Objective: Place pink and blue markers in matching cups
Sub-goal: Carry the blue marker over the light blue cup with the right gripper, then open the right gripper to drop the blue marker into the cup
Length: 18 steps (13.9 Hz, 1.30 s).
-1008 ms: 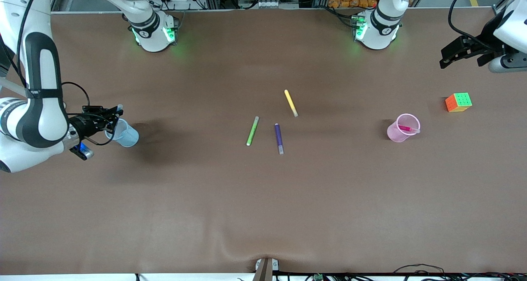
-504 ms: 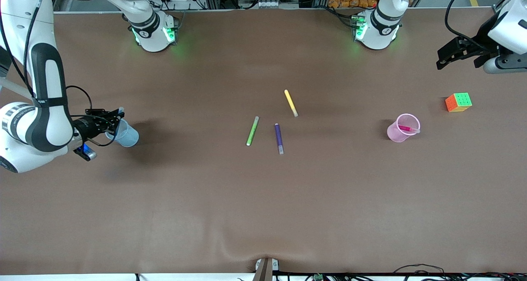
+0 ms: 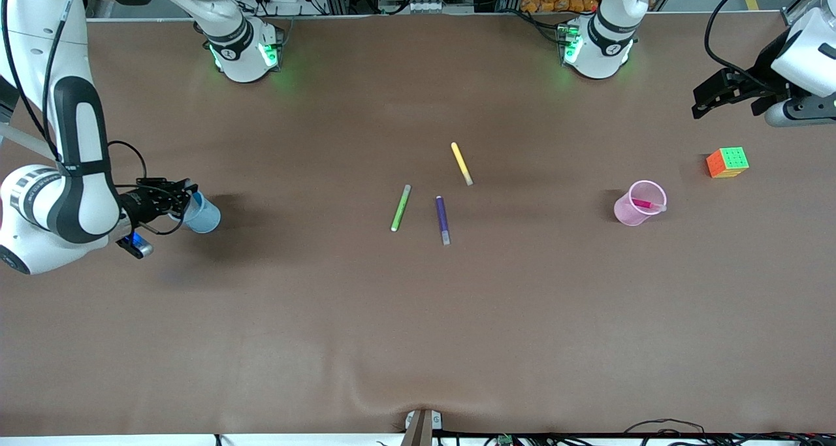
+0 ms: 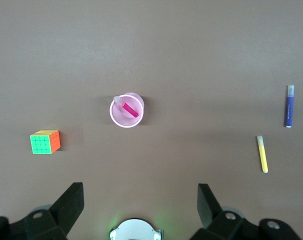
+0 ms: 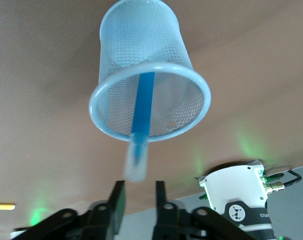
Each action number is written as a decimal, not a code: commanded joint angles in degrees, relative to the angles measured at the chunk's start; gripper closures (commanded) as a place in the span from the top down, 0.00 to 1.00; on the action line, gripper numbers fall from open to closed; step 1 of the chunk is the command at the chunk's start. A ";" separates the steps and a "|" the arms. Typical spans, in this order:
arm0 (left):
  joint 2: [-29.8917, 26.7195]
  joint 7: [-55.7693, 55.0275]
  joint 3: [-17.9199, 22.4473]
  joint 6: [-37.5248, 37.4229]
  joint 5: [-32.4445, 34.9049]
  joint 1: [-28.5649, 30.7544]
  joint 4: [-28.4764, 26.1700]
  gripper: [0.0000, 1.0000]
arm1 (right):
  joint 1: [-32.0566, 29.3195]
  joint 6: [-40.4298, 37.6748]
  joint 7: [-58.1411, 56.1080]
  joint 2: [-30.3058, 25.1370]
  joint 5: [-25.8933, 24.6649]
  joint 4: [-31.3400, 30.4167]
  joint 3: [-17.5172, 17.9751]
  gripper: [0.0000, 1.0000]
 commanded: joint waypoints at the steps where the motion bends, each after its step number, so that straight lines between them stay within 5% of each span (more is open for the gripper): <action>1: -0.09 0.40 -0.04 0.85 0.96 0.08 -0.12 1.00 | -0.02 0.03 -1.38 0.07 1.12 1.04 -0.48 1.00; 7: -0.53 0.40 0.40 0.68 0.96 0.17 -0.39 1.00 | 0.77 -0.06 -0.77 0.07 1.30 8.85 0.39 1.00; 12: -2.20 -0.04 0.40 5.07 0.96 0.34 -3.37 1.00 | 0.95 5.21 -1.64 -0.72 -0.46 21.14 10.41 1.00; 15: -3.42 -0.31 0.31 5.16 0.61 0.69 -4.86 1.00 | 0.60 1.00 -2.44 -1.33 -1.87 29.77 11.20 1.00; 18: -2.81 0.39 0.40 4.98 0.52 1.57 -3.99 1.00 | 0.95 -0.85 -2.26 -7.12 -2.05 30.05 11.11 1.00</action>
